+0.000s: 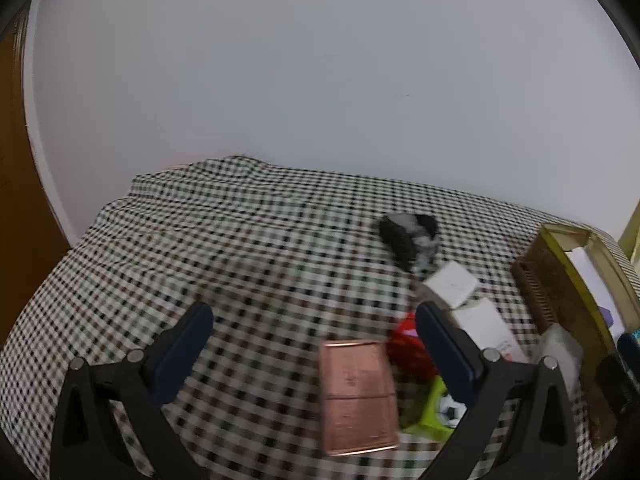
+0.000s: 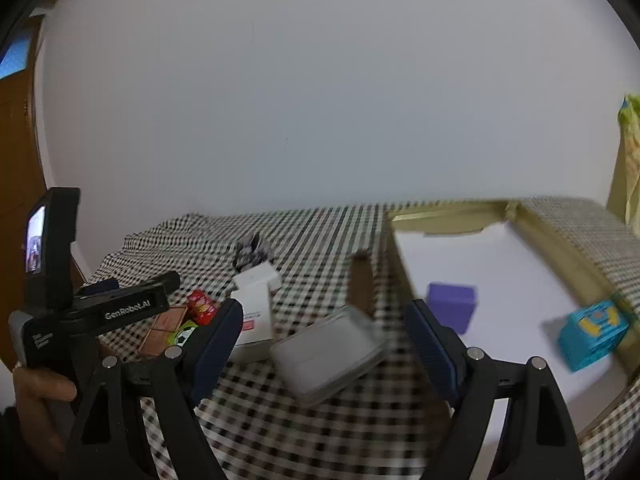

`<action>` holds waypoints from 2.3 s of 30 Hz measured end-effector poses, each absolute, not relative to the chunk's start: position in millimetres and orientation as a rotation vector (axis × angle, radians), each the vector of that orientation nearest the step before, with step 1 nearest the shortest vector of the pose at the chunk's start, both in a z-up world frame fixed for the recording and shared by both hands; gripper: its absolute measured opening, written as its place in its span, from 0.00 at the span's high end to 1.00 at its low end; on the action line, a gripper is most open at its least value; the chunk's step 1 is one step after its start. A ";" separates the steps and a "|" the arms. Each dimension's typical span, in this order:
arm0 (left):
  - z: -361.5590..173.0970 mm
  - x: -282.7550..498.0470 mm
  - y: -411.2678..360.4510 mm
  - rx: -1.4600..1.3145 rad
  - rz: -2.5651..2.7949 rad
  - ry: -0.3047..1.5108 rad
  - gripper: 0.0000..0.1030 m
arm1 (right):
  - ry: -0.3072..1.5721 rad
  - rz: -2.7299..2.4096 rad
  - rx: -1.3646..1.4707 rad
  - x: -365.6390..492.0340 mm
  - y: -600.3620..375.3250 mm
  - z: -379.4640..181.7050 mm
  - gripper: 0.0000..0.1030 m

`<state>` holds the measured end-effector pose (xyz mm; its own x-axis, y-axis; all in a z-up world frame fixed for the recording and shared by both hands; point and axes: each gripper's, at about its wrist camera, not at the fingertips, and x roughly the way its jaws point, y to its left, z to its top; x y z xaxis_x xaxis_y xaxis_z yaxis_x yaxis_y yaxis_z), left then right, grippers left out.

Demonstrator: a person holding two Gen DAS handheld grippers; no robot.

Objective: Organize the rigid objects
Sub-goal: 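Withdraw both grippers from the tray toward the remaining objects, then grasp the copper card case with the left gripper while the right grasps the clear plastic box, then carry the copper case and plastic box into the tray and open both grippers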

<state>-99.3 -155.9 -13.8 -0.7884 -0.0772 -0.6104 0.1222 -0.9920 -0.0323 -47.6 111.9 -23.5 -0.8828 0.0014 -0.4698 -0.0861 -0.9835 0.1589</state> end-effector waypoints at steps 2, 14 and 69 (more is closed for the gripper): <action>-14.0 -98.9 -164.3 0.969 -2.853 0.102 0.01 | 0.285 2.972 -0.834 -54.7 104.4 -30.1 0.17; -15.1 -104.6 -184.7 1.015 -2.795 0.116 0.01 | 0.281 2.799 -0.937 -78.2 90.9 -44.2 0.17; -31.2 -102.5 -160.6 1.199 -2.905 0.102 0.54 | 0.154 3.173 -0.993 -79.4 115.7 -35.5 0.45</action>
